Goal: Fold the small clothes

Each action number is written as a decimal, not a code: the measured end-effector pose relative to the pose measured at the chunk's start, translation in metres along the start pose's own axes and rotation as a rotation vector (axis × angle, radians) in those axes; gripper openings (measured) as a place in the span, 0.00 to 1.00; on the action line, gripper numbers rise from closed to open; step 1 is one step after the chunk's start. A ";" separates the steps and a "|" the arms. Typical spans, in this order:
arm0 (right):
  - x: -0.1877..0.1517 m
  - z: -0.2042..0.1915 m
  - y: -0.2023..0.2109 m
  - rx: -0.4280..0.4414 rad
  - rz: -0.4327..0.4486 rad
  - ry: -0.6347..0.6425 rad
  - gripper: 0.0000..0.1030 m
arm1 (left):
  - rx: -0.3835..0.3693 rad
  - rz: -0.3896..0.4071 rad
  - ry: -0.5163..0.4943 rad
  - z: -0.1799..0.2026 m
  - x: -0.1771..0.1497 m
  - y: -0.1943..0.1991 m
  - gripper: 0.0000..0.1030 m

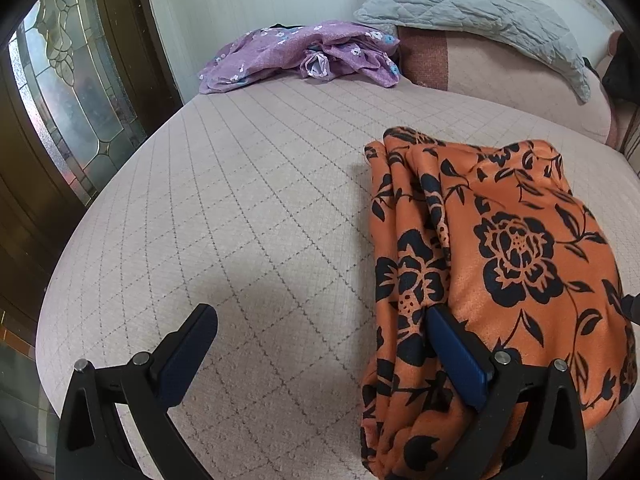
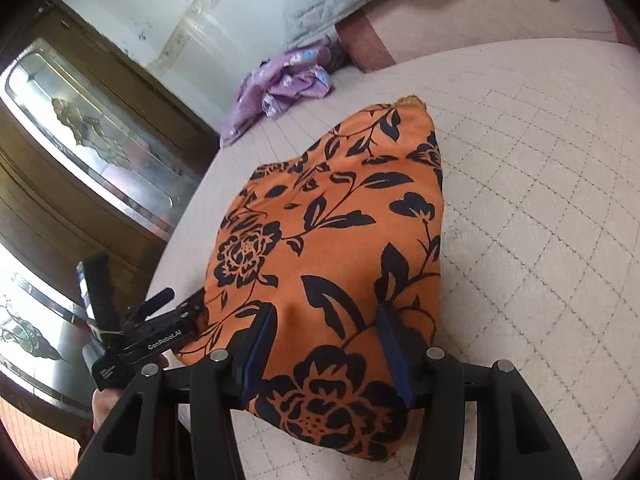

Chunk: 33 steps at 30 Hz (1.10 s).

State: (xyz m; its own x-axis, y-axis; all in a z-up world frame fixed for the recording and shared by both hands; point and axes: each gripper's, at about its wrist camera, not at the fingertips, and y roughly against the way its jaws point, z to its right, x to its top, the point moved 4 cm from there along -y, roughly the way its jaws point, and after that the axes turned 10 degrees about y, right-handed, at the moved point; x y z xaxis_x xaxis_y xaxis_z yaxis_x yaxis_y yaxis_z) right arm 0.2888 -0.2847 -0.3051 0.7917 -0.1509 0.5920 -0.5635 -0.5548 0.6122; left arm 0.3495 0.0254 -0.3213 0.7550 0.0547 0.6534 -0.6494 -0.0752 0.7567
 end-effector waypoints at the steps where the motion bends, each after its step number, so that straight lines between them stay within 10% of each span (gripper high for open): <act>1: 0.001 0.001 0.002 0.004 -0.005 -0.013 0.54 | -0.017 0.013 0.014 -0.002 0.003 0.004 1.00; 7: 0.004 0.017 0.023 0.001 0.042 -0.064 0.65 | -0.187 0.071 0.119 -0.012 0.016 0.025 1.00; 33: -0.017 0.053 0.017 0.085 0.047 -0.196 0.75 | -0.169 0.035 0.076 0.010 0.016 0.020 1.00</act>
State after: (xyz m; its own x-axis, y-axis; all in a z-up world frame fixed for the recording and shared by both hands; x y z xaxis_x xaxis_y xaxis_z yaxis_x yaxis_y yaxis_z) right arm 0.2786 -0.3350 -0.3328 0.8007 -0.3294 0.5004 -0.5851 -0.6094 0.5350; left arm 0.3491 0.0149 -0.2957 0.7265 0.1307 0.6747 -0.6863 0.0892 0.7218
